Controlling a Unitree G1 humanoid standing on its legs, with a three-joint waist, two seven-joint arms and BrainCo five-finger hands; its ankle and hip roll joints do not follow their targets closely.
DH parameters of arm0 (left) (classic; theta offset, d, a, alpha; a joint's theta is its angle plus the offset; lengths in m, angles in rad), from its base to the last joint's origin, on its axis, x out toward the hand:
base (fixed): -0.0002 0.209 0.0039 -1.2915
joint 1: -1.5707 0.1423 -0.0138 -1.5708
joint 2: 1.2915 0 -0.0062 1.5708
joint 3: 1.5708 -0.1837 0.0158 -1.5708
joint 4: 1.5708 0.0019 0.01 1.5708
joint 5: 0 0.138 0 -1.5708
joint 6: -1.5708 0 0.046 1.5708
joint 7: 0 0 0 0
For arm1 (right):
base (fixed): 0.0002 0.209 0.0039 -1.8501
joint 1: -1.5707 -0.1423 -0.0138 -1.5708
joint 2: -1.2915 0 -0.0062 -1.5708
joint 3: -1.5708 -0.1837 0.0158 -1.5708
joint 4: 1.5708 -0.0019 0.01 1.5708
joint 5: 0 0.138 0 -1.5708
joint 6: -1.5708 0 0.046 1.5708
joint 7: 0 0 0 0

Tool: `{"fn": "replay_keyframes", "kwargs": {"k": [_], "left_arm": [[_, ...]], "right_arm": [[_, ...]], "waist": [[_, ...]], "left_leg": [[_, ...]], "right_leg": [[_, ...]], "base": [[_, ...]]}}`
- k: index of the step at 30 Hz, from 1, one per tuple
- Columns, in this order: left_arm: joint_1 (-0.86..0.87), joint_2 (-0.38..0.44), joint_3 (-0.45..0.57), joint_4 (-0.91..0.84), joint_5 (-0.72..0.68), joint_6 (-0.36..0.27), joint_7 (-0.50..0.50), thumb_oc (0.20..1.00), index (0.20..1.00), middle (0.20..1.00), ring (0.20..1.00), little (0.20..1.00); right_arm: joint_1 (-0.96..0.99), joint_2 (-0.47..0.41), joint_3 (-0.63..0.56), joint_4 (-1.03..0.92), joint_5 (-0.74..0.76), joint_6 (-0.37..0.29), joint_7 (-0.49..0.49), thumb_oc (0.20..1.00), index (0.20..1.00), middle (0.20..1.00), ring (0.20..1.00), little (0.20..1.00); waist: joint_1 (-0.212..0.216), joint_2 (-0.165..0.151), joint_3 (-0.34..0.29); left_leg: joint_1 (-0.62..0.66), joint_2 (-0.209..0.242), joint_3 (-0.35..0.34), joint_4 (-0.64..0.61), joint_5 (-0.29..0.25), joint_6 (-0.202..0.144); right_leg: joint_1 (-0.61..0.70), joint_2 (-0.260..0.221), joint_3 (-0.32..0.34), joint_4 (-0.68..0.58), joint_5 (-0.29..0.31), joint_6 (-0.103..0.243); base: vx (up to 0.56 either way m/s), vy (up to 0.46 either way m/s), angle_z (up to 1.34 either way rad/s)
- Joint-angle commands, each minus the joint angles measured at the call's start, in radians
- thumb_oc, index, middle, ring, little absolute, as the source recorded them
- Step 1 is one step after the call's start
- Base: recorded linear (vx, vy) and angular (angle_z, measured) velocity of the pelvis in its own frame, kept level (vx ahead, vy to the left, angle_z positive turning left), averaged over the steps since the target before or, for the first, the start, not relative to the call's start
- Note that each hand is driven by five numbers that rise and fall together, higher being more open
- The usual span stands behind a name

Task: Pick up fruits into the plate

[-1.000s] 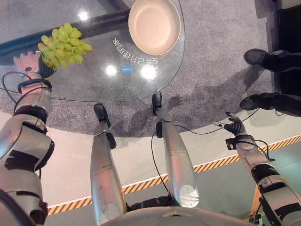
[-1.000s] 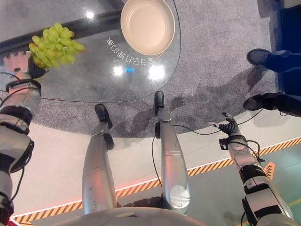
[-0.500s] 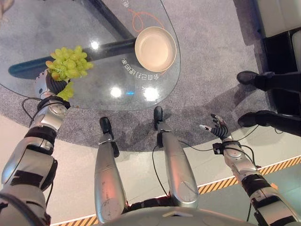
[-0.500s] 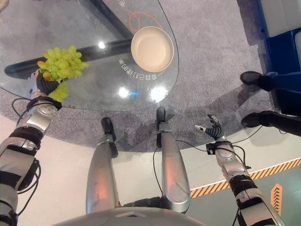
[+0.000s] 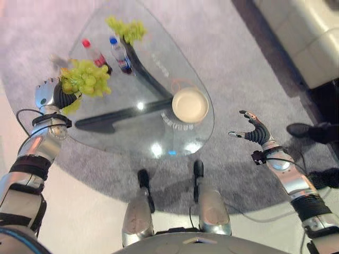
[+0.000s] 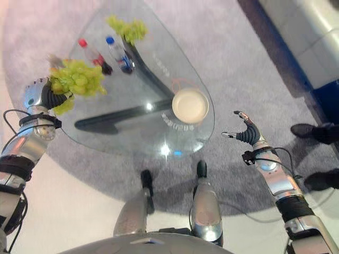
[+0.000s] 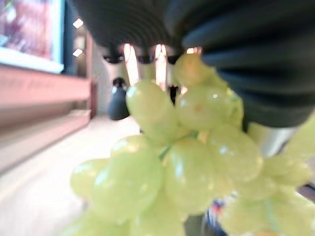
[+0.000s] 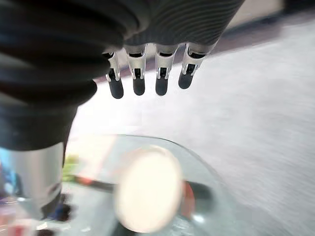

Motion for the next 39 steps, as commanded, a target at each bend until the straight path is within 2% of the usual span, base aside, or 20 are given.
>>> {"fn": "replay_keyframes", "kwargs": {"k": [1, 2, 4, 5, 6, 8, 11, 12, 14, 15, 16, 19, 23, 25, 33, 39], "left_arm": [[0.001, 0.120, -0.018, -0.060, 0.137, -0.026, -0.020, 0.200, 0.200, 0.200, 0.200, 0.200], [-0.005, 0.136, -0.031, -0.068, 0.160, -0.030, -0.030, 0.200, 0.200, 0.200, 0.200, 0.200], [-0.031, 0.186, -0.072, -0.102, 0.205, -0.035, -0.070, 0.200, 0.200, 0.200, 0.200, 0.200], [-0.031, 0.186, -0.072, -0.102, 0.205, -0.035, -0.070, 0.200, 0.200, 0.200, 0.200, 0.200], [-0.062, 0.248, -0.110, -0.141, 0.254, -0.051, -0.107, 0.200, 0.200, 0.200, 0.200, 0.200], [-0.080, 0.282, -0.129, -0.173, 0.272, -0.057, -0.133, 0.200, 0.200, 0.200, 0.200, 0.200], [-0.147, 0.340, -0.208, -0.236, 0.342, -0.066, -0.180, 0.200, 0.200, 0.200, 0.200, 0.200], [-0.201, 0.363, -0.260, -0.263, 0.393, -0.068, -0.206, 0.200, 0.200, 0.200, 0.200, 0.200], [-0.228, 0.377, -0.283, -0.279, 0.409, -0.067, -0.207, 0.200, 0.200, 0.200, 0.200, 0.200], [-0.287, 0.386, -0.331, -0.295, 0.441, -0.048, -0.223, 0.200, 0.200, 0.200, 0.200, 0.200], [-0.359, 0.384, -0.391, -0.308, 0.464, -0.026, -0.204, 0.200, 0.200, 0.200, 0.200, 0.200], [-0.454, 0.361, -0.465, -0.349, 0.493, 0.015, -0.208, 0.200, 0.200, 0.200, 0.200, 0.200], [-0.513, 0.324, -0.506, -0.384, 0.521, 0.022, -0.241, 0.200, 0.200, 0.200, 0.200, 0.200], [-0.538, 0.296, -0.536, -0.403, 0.540, 0.009, -0.264, 0.200, 0.200, 0.200, 0.200, 0.200], [-0.622, 0.218, -0.614, -0.473, 0.561, -0.018, -0.345, 0.200, 0.200, 0.200, 0.200, 0.200], [-0.621, 0.172, -0.629, -0.565, 0.574, -0.068, -0.432, 0.200, 0.200, 0.200, 0.200, 0.200]], "right_arm": [[-0.018, -0.050, 0.014, -0.054, 0.074, -0.026, 0.124, 1.000, 1.000, 1.000, 1.000, 1.000], [-0.032, -0.058, 0.023, -0.062, 0.074, -0.023, 0.143, 1.000, 1.000, 1.000, 1.000, 1.000], [-0.082, -0.083, 0.057, -0.087, 0.073, 0.039, 0.188, 1.000, 1.000, 1.000, 1.000, 1.000], [-0.082, -0.083, 0.057, -0.087, 0.073, 0.039, 0.188, 1.000, 1.000, 1.000, 1.000, 1.000], [-0.147, -0.116, 0.099, -0.121, 0.064, 0.083, 0.256, 1.000, 1.000, 1.000, 1.000, 1.000], [-0.190, -0.138, 0.126, -0.152, 0.083, 0.118, 0.291, 1.000, 1.000, 1.000, 1.000, 1.000], [-0.303, -0.160, 0.203, -0.184, 0.143, 0.187, 0.354, 1.000, 1.000, 1.000, 1.000, 1.000], [-0.375, -0.163, 0.250, -0.199, 0.213, 0.240, 0.380, 1.000, 1.000, 1.000, 1.000, 1.000], [-0.400, -0.161, 0.267, -0.206, 0.250, 0.256, 0.396, 1.000, 1.000, 1.000, 1.000, 1.000], [-0.455, -0.149, 0.305, -0.204, 0.310, 0.295, 0.410, 1.000, 1.000, 1.000, 1.000, 1.000], [-0.511, -0.125, 0.351, -0.204, 0.393, 0.344, 0.418, 1.000, 1.000, 1.000, 1.000, 1.000], [-0.564, -0.074, 0.395, -0.203, 0.497, 0.409, 0.419, 1.000, 1.000, 1.000, 1.000, 1.000], [-0.593, -0.013, 0.423, -0.208, 0.588, 0.464, 0.422, 1.000, 1.000, 1.000, 1.000, 1.000], [-0.622, 0.027, 0.459, -0.216, 0.638, 0.507, 0.455, 1.000, 1.000, 1.000, 1.000, 1.000], [-0.677, 0.121, 0.511, -0.241, 0.835, 0.577, 0.410, 1.000, 1.000, 1.000, 1.000, 1.000], [-0.670, 0.169, 0.516, -0.283, 0.890, 0.600, 0.352, 1.000, 1.000, 1.000, 1.000, 1.000]], "waist": [[0.008, -0.009, -0.128], [0.009, -0.008, -0.136], [0.016, -0.005, -0.159], [0.016, -0.005, -0.159], [0.023, -0.001, -0.178], [0.028, -0.001, -0.190], [0.039, -0.001, -0.216], [0.047, -0.002, -0.225], [0.049, -0.003, -0.228], [0.054, -0.003, -0.238], [0.061, -0.005, -0.251], [0.075, -0.012, -0.267], [0.085, -0.018, -0.280], [0.089, -0.020, -0.288], [0.094, -0.022, -0.301], [0.094, -0.024, -0.306]], "left_leg": [[-0.018, -0.065, 0.045, 0.043, -0.099, 0.035], [-0.010, -0.063, 0.046, 0.039, -0.098, 0.034], [0.016, -0.059, 0.047, 0.027, -0.097, 0.033], [0.016, -0.059, 0.047, 0.027, -0.097, 0.033], [0.042, -0.055, 0.048, 0.014, -0.095, 0.032], [0.054, -0.054, 0.047, 0.009, -0.095, 0.032], [0.074, -0.051, 0.045, -0.003, -0.092, 0.032], [0.083, -0.050, 0.040, -0.008, -0.091, 0.031], [0.085, -0.050, 0.038, -0.009, -0.092, 0.031], [0.093, -0.048, 0.038, -0.012, -0.094, 0.031], [0.102, -0.047, 0.036, -0.017, -0.096, 0.031], [0.112, -0.042, 0.033, -0.025, -0.098, 0.030], [0.119, -0.038, 0.030, -0.027, -0.102, 0.029], [0.124, -0.038, 0.027, -0.028, -0.105, 0.029], [0.137, -0.041, 0.022, -0.025, -0.115, 0.032], [0.140, -0.045, 0.021, -0.020, -0.124, 0.034]], "right_leg": [[0.035, 0.009, -0.042, 0.047, -0.090, 0.006], [0.045, 0.009, -0.044, 0.042, -0.089, 0.006], [0.072, 0.006, -0.053, 0.028, -0.085, 0.009], [0.072, 0.006, -0.053, 0.028, -0.085, 0.009], [0.098, 0.003, -0.058, 0.016, -0.081, 0.010], [0.111, 0.003, -0.058, 0.008, -0.079, 0.010], [0.138, 0.003, -0.065, -0.008, -0.073, 0.010], [0.150, 0.002, -0.070, -0.016, -0.071, 0.009], [0.154, 0.001, -0.072, -0.018, -0.071, 0.008], [0.163, 0.000, -0.076, -0.021, -0.073, 0.008], [0.176, -0.001, -0.083, -0.030, -0.073, 0.009], [0.191, -0.003, -0.092, -0.042, -0.073, 0.010], [0.202, -0.003, -0.095, -0.048, -0.074, 0.011], [0.207, -0.003, -0.093, -0.051, -0.075, 0.013], [0.222, -0.007, -0.085, -0.058, -0.073, 0.020], [0.222, -0.012, -0.076, -0.061, -0.070, 0.030]], "base": [[0.06, -0.010, -0.02], [0.05, -0.012, -0.03], [0.04, -0.015, -0.01], [0.03, -0.016, 0.02], [0.02, -0.018, 0.03], [0.01, -0.010, 0.02], [0.01, -0.021, 0.04], [0.00, -0.031, 0.06], [-0.01, -0.012, 0.02], [-0.01, -0.044, 0.05], [0.00, -0.055, 0.04], [0.01, -0.044, -0.01], [0.00, -0.028, 0.01], [0.00, 0.000, 0.00], [0.00, 0.000, 0.00], [0.00, 0.000, 0.00]]}}
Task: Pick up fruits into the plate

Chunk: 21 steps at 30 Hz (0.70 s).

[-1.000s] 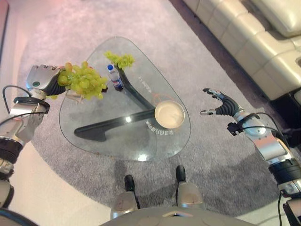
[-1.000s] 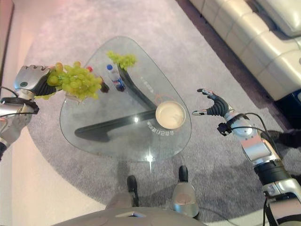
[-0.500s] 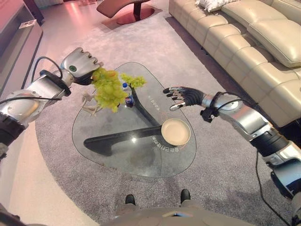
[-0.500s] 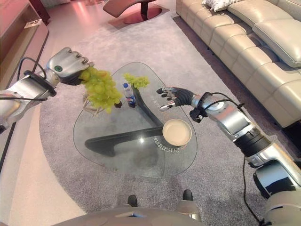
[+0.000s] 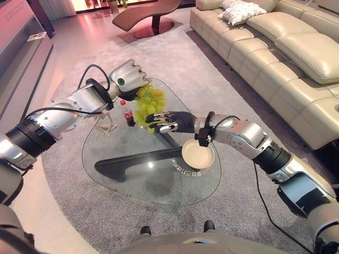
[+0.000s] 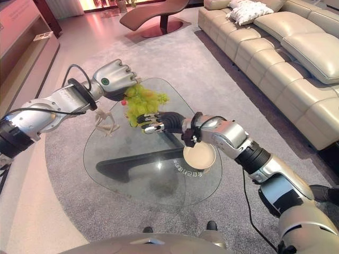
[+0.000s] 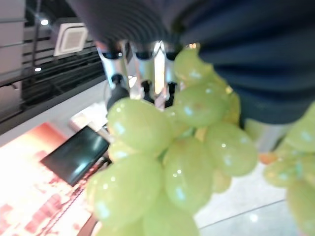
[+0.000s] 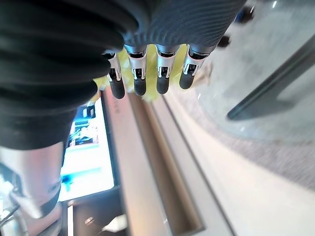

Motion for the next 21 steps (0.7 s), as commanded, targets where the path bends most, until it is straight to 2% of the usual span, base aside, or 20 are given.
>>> {"fn": "replay_keyframes", "kwargs": {"k": [1, 11, 14, 17, 21], "left_arm": [[-0.141, 0.022, -0.020, 0.024, 0.047, 0.004, -0.026, 0.200, 0.200, 0.200, 0.200, 0.200], [-0.103, 0.055, 0.019, -0.065, 0.033, -0.032, -0.110, 0.200, 0.200, 0.200, 0.200, 0.200], [-0.088, 0.077, 0.040, -0.083, 0.045, -0.013, -0.137, 0.200, 0.200, 0.200, 0.200, 0.200], [-0.078, 0.097, 0.052, -0.060, 0.060, 0.014, -0.123, 0.200, 0.200, 0.200, 0.200, 0.200], [-0.062, 0.127, 0.073, -0.027, 0.071, 0.027, -0.090, 0.200, 0.200, 0.200, 0.200, 0.200]], "right_arm": [[-0.064, 0.002, -0.006, -0.032, 0.062, -0.021, -0.028, 1.000, 1.000, 1.000, 1.000, 1.000], [-0.023, -0.023, -0.044, -0.049, 0.060, -0.051, -0.089, 1.000, 1.000, 1.000, 1.000, 1.000], [-0.012, -0.047, -0.061, -0.048, 0.014, -0.044, -0.017, 1.000, 1.000, 1.000, 1.000, 1.000], [-0.007, -0.089, -0.060, -0.065, -0.024, -0.036, 0.091, 1.000, 1.000, 1.000, 1.000, 1.000], [0.004, -0.154, -0.076, -0.093, -0.033, -0.071, 0.161, 1.000, 1.000, 1.000, 1.000, 1.000]], "waist": [[0.012, -0.038, -0.048], [0.014, -0.036, -0.050], [0.014, -0.035, -0.048], [0.014, -0.038, -0.048], [0.015, -0.043, -0.048]], "left_leg": [[-0.028, -0.048, 0.018, 0.061, -0.130, 0.040], [-0.021, -0.045, 0.020, 0.049, -0.126, 0.039], [-0.021, -0.045, 0.017, 0.045, -0.124, 0.037], [-0.019, -0.043, 0.019, 0.041, -0.122, 0.036], [-0.017, -0.041, 0.021, 0.038, -0.118, 0.036]], "right_leg": [[0.027, -0.020, -0.046, 0.055, -0.084, 0.025], [0.032, -0.023, -0.048, 0.038, -0.071, 0.031], [0.032, -0.023, -0.051, 0.036, -0.070, 0.033], [0.034, -0.023, -0.054, 0.036, -0.070, 0.032], [0.036, -0.022, -0.056, 0.033, -0.066, 0.031]], "base": [[0.00, 0.000, 0.00], [-0.01, 0.000, -0.01], [0.01, 0.006, 0.00], [0.01, 0.004, 0.00], [0.00, 0.000, 0.00]]}}
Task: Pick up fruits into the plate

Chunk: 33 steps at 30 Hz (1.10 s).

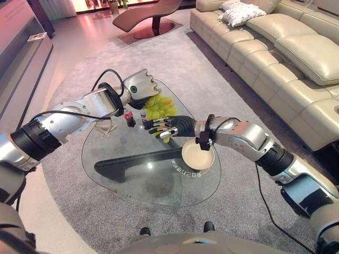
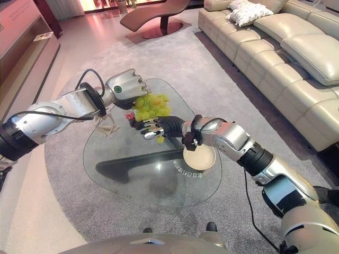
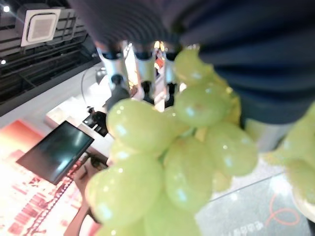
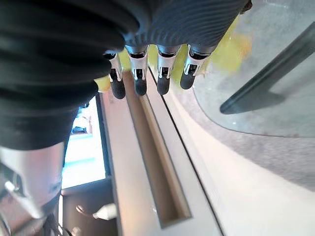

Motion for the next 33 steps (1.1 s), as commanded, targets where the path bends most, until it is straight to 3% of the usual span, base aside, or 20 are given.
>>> {"fn": "replay_keyframes", "kwargs": {"k": [1, 5, 13, 24, 28, 33], "left_arm": [[-0.054, 0.110, 0.080, 0.063, 0.037, 0.057, 0.066, 0.200, 0.200, 0.200, 0.200, 0.200], [-0.004, 0.166, 0.130, 0.088, 0.036, 0.011, 0.111, 0.200, 0.200, 0.200, 0.200, 0.200], [0.075, 0.193, 0.203, 0.123, 0.031, -0.030, 0.128, 0.200, 0.200, 0.200, 0.200, 0.200], [-0.003, 0.142, 0.142, 0.059, -0.033, -0.093, 0.177, 0.200, 0.200, 0.200, 0.200, 0.200], [-0.067, 0.104, 0.100, 0.036, -0.046, -0.071, 0.209, 0.200, 0.200, 0.200, 0.200, 0.200], [-0.099, 0.046, 0.078, 0.014, -0.048, -0.040, 0.246, 0.200, 0.200, 0.200, 0.200, 0.200]], "right_arm": [[0.007, -0.065, -0.110, -0.050, 0.019, -0.106, 0.066, 1.000, 1.000, 1.000, 1.000, 1.000], [0.030, -0.119, -0.207, -0.044, 0.088, -0.202, 0.051, 1.000, 1.000, 1.000, 1.000, 1.000], [0.075, -0.112, -0.330, -0.045, 0.115, -0.294, 0.048, 1.000, 1.000, 1.000, 1.000, 1.000], [0.064, -0.045, -0.298, -0.044, 0.109, -0.272, -0.022, 1.000, 1.000, 1.000, 1.000, 1.000], [0.036, -0.006, -0.247, -0.028, 0.147, -0.228, -0.033, 1.000, 1.000, 1.000, 1.000, 1.000], [0.016, 0.054, -0.189, -0.062, 0.195, -0.229, -0.052, 1.000, 1.000, 1.000, 1.000, 1.000]], "waist": [[0.016, -0.043, -0.041], [0.016, -0.042, -0.046], [0.014, -0.033, -0.053], [0.012, -0.029, -0.050], [0.014, -0.031, -0.054], [0.014, -0.031, -0.052]], "left_leg": [[-0.021, -0.040, 0.016, 0.048, -0.117, 0.035], [-0.023, -0.036, 0.015, 0.050, -0.117, 0.032], [-0.015, -0.037, 0.006, 0.047, -0.121, 0.033], [-0.025, -0.035, -0.003, 0.050, -0.109, 0.032], [-0.029, -0.035, -0.005, 0.050, -0.109, 0.031], [-0.030, -0.034, -0.011, 0.052, -0.110, 0.032]], "right_leg": [[0.033, -0.024, -0.057, 0.045, -0.070, 0.031], [0.032, -0.025, -0.063, 0.048, -0.069, 0.032], [0.041, -0.022, -0.065, 0.049, -0.076, 0.033], [0.035, -0.017, -0.063, 0.050, -0.071, 0.024], [0.035, -0.016, -0.059, 0.049, -0.073, 0.022], [0.033, -0.015, -0.052, 0.053, -0.075, 0.019]], "base": [[0.00, 0.000, 0.00], [0.00, 0.000, 0.00], [0.02, 0.008, 0.00], [0.00, 0.000, 0.00], [-0.01, 0.000, 0.01], [-0.01, 0.010, 0.03]]}}
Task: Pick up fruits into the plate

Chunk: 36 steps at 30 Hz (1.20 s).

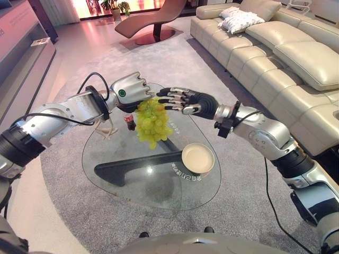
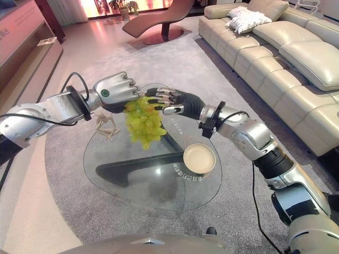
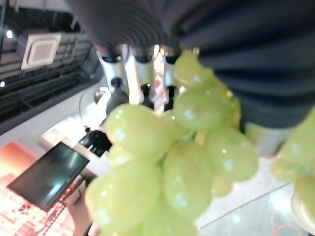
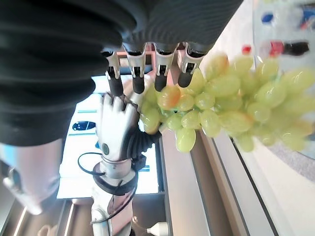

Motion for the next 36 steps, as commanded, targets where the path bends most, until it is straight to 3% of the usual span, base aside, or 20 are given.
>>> {"fn": "replay_keyframes", "kwargs": {"k": [1, 7, 18, 20, 23, 25, 31, 36], "left_arm": [[-0.168, -0.029, 0.017, 0.004, -0.032, 0.076, 0.090, 0.200, 0.200, 0.200, 0.200, 0.200], [-0.173, -0.092, 0.015, -0.038, -0.007, 0.132, 0.087, 0.200, 0.200, 0.200, 0.200, 0.200], [-0.209, -0.127, 0.028, -0.110, 0.023, 0.209, 0.043, 0.200, 0.200, 0.200, 0.200, 0.200], [-0.205, -0.132, 0.037, -0.128, 0.027, 0.211, 0.013, 0.200, 0.200, 0.200, 0.200, 0.200], [-0.192, -0.133, 0.044, -0.136, 0.026, 0.208, -0.026, 0.200, 0.200, 0.200, 0.200, 0.200], [-0.168, -0.137, 0.060, -0.132, 0.037, 0.198, -0.050, 0.200, 0.200, 0.200, 0.200, 0.200], [-0.113, -0.139, 0.105, -0.135, 0.058, 0.179, -0.140, 0.200, 0.200, 0.200, 0.200, 0.200], [-0.080, -0.094, 0.141, -0.103, 0.050, 0.148, -0.120, 0.200, 0.200, 0.200, 0.200, 0.200]], "right_arm": [[-0.078, 0.060, 0.029, -0.055, 0.097, -0.019, -0.009, 1.000, 1.000, 1.000, 1.000, 1.000], [-0.063, 0.129, 0.068, -0.073, 0.108, 0.008, -0.025, 1.000, 1.000, 1.000, 1.000, 1.000], [-0.061, 0.113, 0.096, -0.125, 0.132, 0.031, -0.036, 1.000, 1.000, 1.000, 1.000, 1.000], [-0.058, 0.114, 0.089, -0.127, 0.114, -0.003, -0.068, 1.000, 1.000, 1.000, 1.000, 1.000], [-0.059, 0.124, 0.055, -0.119, 0.028, -0.136, -0.137, 1.000, 1.000, 1.000, 1.000, 1.000], [-0.059, 0.133, 0.020, -0.116, -0.111, -0.231, -0.188, 1.000, 1.000, 1.000, 1.000, 1.000], [-0.058, 0.149, -0.045, -0.143, -0.213, -0.299, -0.235, 1.000, 1.000, 1.000, 1.000, 1.000], [-0.038, 0.102, -0.094, -0.167, -0.217, -0.330, -0.234, 1.000, 1.000, 1.000, 1.000, 1.000]], "waist": [[0.016, -0.029, -0.015], [0.016, -0.031, -0.016], [0.009, -0.038, -0.016], [0.009, -0.038, -0.017], [0.007, -0.033, -0.017], [0.006, -0.029, -0.018], [0.006, -0.015, -0.015], [0.007, -0.014, -0.014]], "left_leg": [[-0.033, -0.035, 0.000, 0.054, -0.111, 0.032], [-0.034, -0.034, -0.007, 0.057, -0.114, 0.033], [-0.032, -0.035, -0.016, 0.057, -0.118, 0.034], [-0.031, -0.035, -0.017, 0.057, -0.119, 0.034], [-0.030, -0.034, -0.017, 0.058, -0.119, 0.034], [-0.031, -0.035, -0.020, 0.059, -0.122, 0.034], [-0.035, -0.043, -0.032, 0.059, -0.125, 0.039], [-0.036, -0.042, -0.031, 0.057, -0.122, 0.039]], "right_leg": [[0.023, -0.014, -0.039, 0.055, -0.076, 0.019], [0.022, -0.014, -0.031, 0.061, -0.082, 0.018], [0.020, -0.011, -0.017, 0.070, -0.091, 0.017], [0.021, -0.011, -0.017, 0.068, -0.090, 0.018], [0.023, -0.013, -0.016, 0.066, -0.088, 0.020], [0.023, -0.012, -0.013, 0.066, -0.088, 0.020], [0.018, -0.006, -0.004, 0.070, -0.095, 0.018], [0.016, -0.004, -0.004, 0.068, -0.093, 0.016]], "base": [[-0.01, 0.006, 0.04], [-0.01, -0.003, 0.03], [0.00, 0.000, 0.00], [0.00, 0.000, 0.00], [0.00, 0.000, 0.00], [0.00, 0.000, 0.00], [0.00, 0.000, 0.00], [0.00, 0.000, 0.00]]}}
